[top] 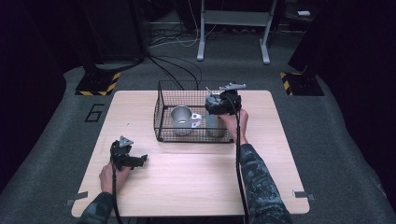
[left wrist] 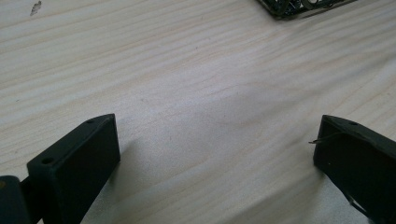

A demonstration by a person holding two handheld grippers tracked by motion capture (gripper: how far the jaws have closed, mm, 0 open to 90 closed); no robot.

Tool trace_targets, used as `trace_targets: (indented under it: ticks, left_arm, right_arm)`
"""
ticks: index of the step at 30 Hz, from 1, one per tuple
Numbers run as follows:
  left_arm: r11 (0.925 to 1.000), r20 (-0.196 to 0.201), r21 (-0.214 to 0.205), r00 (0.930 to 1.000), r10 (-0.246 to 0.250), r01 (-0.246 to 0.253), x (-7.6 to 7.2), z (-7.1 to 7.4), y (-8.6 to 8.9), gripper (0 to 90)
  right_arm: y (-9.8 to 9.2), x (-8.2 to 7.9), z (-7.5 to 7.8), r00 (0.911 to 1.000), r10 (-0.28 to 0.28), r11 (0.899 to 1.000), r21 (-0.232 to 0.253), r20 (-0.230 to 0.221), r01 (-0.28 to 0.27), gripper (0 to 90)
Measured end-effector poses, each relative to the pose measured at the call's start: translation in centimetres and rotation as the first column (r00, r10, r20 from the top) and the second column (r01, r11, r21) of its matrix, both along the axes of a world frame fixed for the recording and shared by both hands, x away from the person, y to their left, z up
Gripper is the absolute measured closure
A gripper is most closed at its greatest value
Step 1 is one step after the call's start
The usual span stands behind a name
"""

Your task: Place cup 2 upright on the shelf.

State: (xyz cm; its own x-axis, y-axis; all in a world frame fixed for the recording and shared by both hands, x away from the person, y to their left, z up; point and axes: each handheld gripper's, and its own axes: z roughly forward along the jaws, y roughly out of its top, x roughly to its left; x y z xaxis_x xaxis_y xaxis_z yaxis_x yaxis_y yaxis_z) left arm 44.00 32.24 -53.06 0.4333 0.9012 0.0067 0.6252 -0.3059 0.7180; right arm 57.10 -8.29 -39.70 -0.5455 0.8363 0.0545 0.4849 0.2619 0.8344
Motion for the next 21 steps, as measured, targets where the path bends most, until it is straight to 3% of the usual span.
trace_targets:
  ticks: [8,15,21]
  left_arm:
    - [1.0,0.01,-0.006,0.9999,0.003,-0.003,0.0,-0.1,0.0,0.4]
    - [1.0,0.01,-0.007,0.9999,0.004,-0.004,0.0,-0.1,0.0,0.4]
    - [1.0,0.01,-0.006,0.9999,0.004,-0.004,0.0,-0.1,0.0,0.4]
  right_arm:
    - [0.0,-0.4,0.0,0.9998,0.014,1.0,-0.011,-0.013,-0.014,3.5]
    - [-0.4,-1.1,0.2,0.9981,0.054,0.997,-0.061,-0.03,-0.056,3.4]
    - [-0.3,-1.2,0.2,0.9979,0.051,0.996,-0.07,-0.039,-0.054,3.4]
